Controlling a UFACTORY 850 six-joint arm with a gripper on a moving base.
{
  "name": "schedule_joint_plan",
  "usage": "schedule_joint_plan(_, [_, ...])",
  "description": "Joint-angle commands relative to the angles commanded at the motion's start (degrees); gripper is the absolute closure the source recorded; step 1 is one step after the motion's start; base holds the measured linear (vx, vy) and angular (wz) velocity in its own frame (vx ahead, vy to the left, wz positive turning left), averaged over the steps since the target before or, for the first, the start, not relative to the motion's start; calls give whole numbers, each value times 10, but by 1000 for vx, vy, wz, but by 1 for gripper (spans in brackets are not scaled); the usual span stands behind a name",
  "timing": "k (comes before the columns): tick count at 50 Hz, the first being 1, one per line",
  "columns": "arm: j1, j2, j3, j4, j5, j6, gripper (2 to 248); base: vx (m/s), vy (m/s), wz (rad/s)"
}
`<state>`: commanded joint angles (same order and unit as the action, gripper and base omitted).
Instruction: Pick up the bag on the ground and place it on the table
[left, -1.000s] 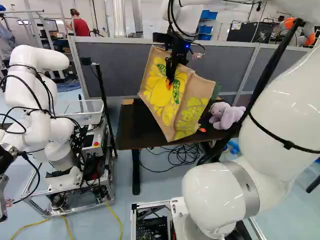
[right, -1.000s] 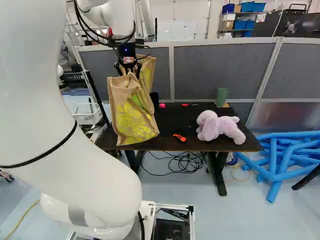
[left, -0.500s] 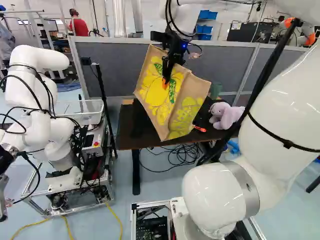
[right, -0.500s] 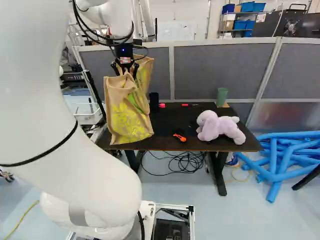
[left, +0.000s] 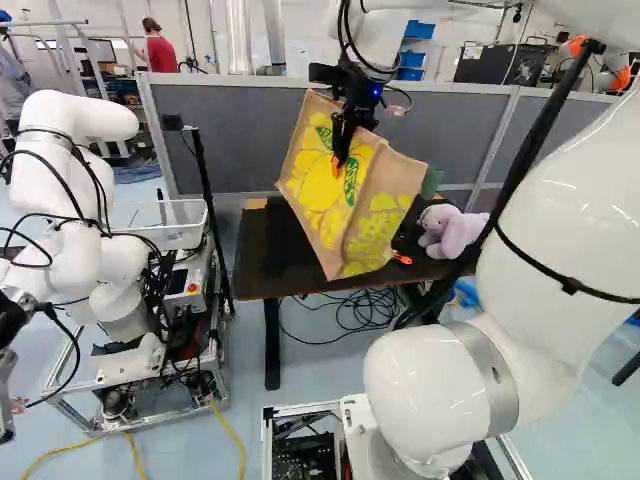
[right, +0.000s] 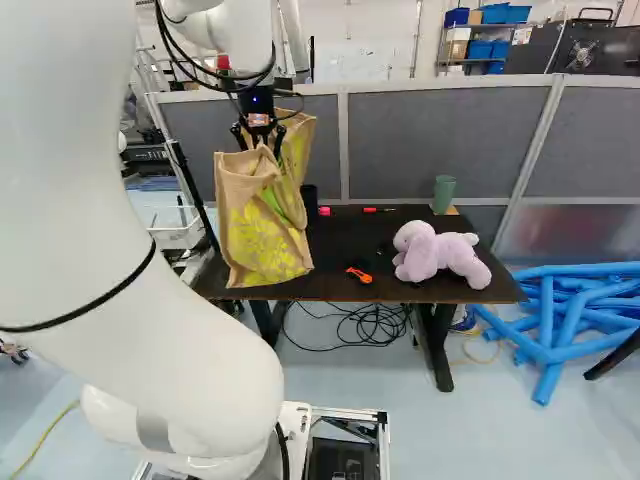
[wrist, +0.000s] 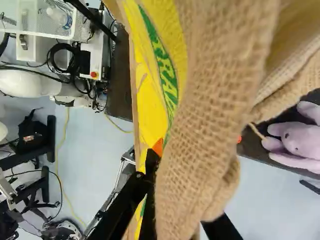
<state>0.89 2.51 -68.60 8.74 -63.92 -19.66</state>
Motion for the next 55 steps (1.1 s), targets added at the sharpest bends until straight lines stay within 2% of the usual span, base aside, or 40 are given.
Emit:
schedule_joint_plan(36, [-15, -32, -32, -70, 0, 0, 228, 0, 0, 0])
schedule_joint_plan(55, [-11, -55, -54, -83, 0, 0, 228, 0, 0, 0])
